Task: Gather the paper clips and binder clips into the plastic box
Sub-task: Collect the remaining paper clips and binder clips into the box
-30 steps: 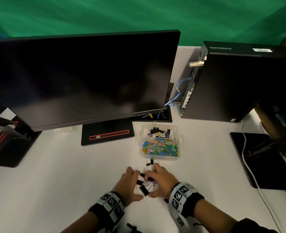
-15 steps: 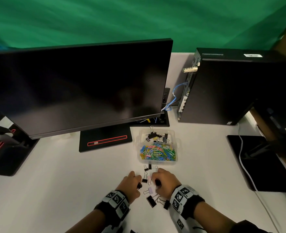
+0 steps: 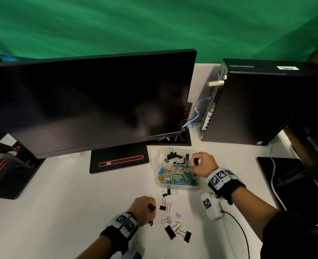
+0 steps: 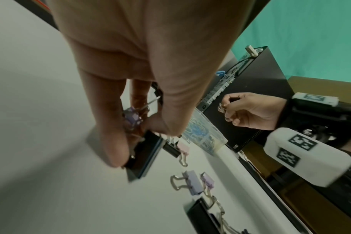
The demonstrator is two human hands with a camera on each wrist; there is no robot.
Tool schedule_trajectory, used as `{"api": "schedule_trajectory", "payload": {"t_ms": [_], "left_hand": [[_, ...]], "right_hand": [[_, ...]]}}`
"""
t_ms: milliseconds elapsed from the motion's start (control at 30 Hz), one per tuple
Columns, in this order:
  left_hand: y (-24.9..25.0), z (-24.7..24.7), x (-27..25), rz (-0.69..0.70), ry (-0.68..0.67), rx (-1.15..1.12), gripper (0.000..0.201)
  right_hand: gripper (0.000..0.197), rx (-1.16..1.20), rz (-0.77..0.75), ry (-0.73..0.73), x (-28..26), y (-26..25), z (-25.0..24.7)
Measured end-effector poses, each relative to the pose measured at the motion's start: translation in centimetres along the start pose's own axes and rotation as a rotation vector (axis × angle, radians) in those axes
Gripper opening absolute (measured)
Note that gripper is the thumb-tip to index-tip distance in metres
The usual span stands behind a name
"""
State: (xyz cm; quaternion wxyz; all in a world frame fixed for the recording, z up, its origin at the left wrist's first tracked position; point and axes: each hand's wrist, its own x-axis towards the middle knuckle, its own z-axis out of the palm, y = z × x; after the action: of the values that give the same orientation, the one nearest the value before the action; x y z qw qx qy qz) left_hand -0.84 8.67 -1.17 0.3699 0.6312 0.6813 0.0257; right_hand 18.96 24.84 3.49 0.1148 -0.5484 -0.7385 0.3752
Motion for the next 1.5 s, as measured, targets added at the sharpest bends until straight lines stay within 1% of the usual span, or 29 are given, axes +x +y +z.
{"api": "schedule_trajectory", "payload": {"t_ms": [100, 233, 333, 433, 500, 567, 633, 700, 767, 833, 933, 967, 1000, 1033, 1067, 1100, 1133, 1200, 1233, 1267, 1333, 1400, 1433, 1500], "left_hand": [[-0.3, -0.2, 0.0, -0.031, 0.011, -0.07, 0.012], [-0.6, -0.5, -0.1, -0.096, 0.017, -0.134, 0.015], [-0.7, -0.6, -0.1, -0.137, 0.025, -0.207, 0.022], [-0.9, -0.8, -0.1, -0.161, 0.023, -0.292, 0.025], [-0.9, -1.1, 0.1, -0.179, 0.014, -0.37, 0.025], [-0.8, -1.7, 0.3, -0.165, 0.022, -0.446, 0.025], [-0.1, -2.8, 0.8, -0.136, 0.035, -0.527, 0.024], [0.8, -4.2, 1.8, -0.097, 0.076, -0.633, 0.023], [2.1, -5.7, 3.2, -0.054, 0.113, -0.704, 0.022], [3.6, -6.9, 4.8, -0.038, 0.153, -0.753, 0.023], [5.4, -7.8, 7.6, -0.099, 0.244, -0.851, 0.022], [5.8, -7.9, 8.4, -0.128, 0.257, -0.883, 0.023], [6.1, -8.2, 9.0, -0.155, 0.248, -0.941, 0.029], [6.3, -8.3, 9.5, -0.169, 0.214, -1.039, 0.04], [6.2, -8.2, 10.2, -0.164, 0.206, -1.086, 0.054], [6.2, -8.0, 10.8, -0.148, 0.214, -1.137, 0.061], [6.3, -7.9, 11.0, -0.154, 0.215, -1.16, 0.059], [6.6, -7.9, 11.0, -0.201, 0.244, -1.219, 0.041], [6.9, -7.8, 10.8, -0.208, 0.241, -1.265, 0.039], [7.0, -7.8, 10.6, -0.211, 0.225, -1.287, 0.04], [7.4, -7.9, 10.1, -0.173, 0.164, -1.353, 0.042], [7.4, -8.2, 9.3, -0.148, 0.134, -1.346, 0.039], [7.3, -8.2, 8.9, -0.134, 0.147, -1.314, 0.036], [6.7, -8.2, 8.0, -0.109, 0.222, -1.213, 0.032]], "right_hand": [[0.032, -0.012, 0.067, 0.068, 2.3, -0.1, -0.4], [0.029, 0.041, 0.107, 0.09, 4.1, 0.6, 0.4], [0.039, 0.111, 0.143, 0.096, 4.6, 1.3, 1.0], [0.041, 0.153, 0.093, 0.106, 3.6, 1.4, 0.9], [0.038, 0.108, -0.001, 0.088, 2.0, 1.3, 0.7], [0.033, 0.069, -0.108, 0.023, -0.1, 1.3, 0.5], [0.029, 0.008, -0.168, -0.112, -2.3, 1.7, 0.4], [0.031, -0.073, -0.18, -0.27, -4.2, 2.5, 0.9], [0.043, -0.133, -0.164, -0.381, -6.0, 3.5, 1.8], [0.059, -0.189, -0.155, -0.46, -7.7, 4.2, 3.0], [0.085, -0.183, -0.127, -0.542, -9.7, 4.9, 4.9], [0.093, -0.169, -0.124, -0.536, -10.2, 5.0, 5.5], [0.098, -0.16, -0.127, -0.522, -10.6, 5.0, 6.2], [0.101, -0.154, -0.136, -0.507, -11.0, 5.0, 6.9], [0.102, -0.146, -0.147, -0.494, -11.2, 4.9, 7.5], [0.103, -0.128, -0.156, -0.488, -11.4, 4.8, 7.9], [0.103, -0.103, -0.159, -0.484, -11.4, 4.7, 8.3], [0.1, -0.048, -0.163, -0.46, -11.3, 4.5, 8.9], [0.098, -0.031, -0.163, -0.441, -11.1, 4.3, 9.1], [0.096, -0.021, -0.158, -0.418, -10.8, 4.1, 9.3], [0.091, -0.019, -0.151, -0.375, -10.2, 3.5, 9.5], [0.091, -0.042, -0.159, -0.358, -9.5, 2.8, 9.4], [0.093, -0.063, -0.171, -0.355, -9.2, 2.5, 9.3], [0.098, -0.117, -0.198, -0.373, -8.5, 1.7, 9.1]]}}
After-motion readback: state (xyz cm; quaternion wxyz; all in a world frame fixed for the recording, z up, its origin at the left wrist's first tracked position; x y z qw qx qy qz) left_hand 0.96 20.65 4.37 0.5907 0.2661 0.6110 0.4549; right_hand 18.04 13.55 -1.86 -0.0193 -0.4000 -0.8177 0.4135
